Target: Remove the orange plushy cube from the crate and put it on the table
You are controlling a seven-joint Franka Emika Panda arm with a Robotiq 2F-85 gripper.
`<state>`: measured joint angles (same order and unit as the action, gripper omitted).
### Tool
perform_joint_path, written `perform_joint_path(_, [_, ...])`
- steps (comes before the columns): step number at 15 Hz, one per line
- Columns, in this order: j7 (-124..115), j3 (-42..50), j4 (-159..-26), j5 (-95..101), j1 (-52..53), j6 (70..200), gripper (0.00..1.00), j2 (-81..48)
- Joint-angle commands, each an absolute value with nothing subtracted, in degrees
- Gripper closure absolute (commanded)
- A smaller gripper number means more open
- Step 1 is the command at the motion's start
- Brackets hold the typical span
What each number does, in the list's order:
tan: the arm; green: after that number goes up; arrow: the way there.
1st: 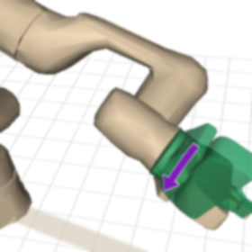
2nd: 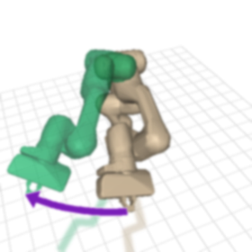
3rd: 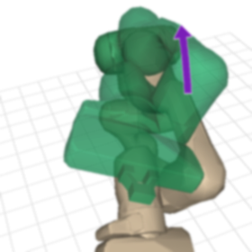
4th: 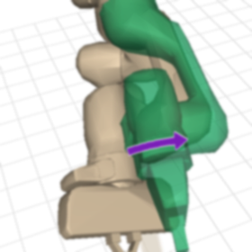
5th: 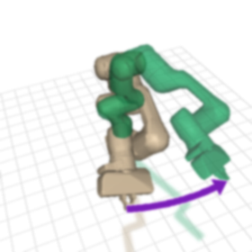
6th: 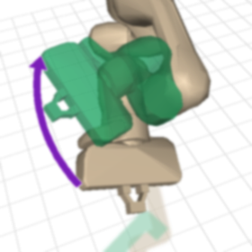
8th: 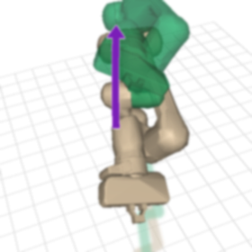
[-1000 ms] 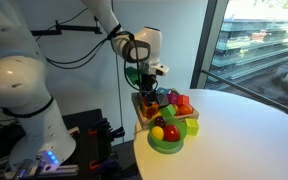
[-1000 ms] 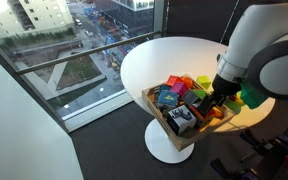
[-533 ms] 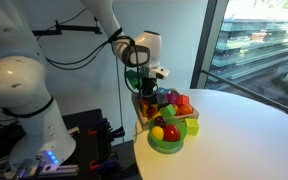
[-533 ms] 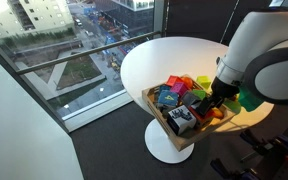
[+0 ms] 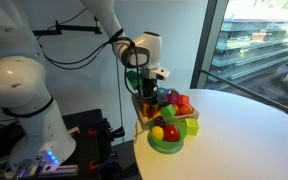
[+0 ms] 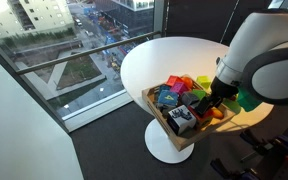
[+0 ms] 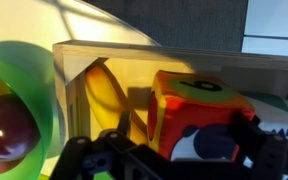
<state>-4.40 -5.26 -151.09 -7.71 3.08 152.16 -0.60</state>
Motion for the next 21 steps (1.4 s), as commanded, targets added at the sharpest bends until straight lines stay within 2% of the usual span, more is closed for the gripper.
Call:
perform_joint_path(1, [-1.5, -5.1, -151.7, -11.2, 3.6, 153.7, 0.00, 0.3])
perform_joint_path(21, [-0.2, -6.1, -151.2, -13.3, 4.7, 154.7, 0.00, -0.3])
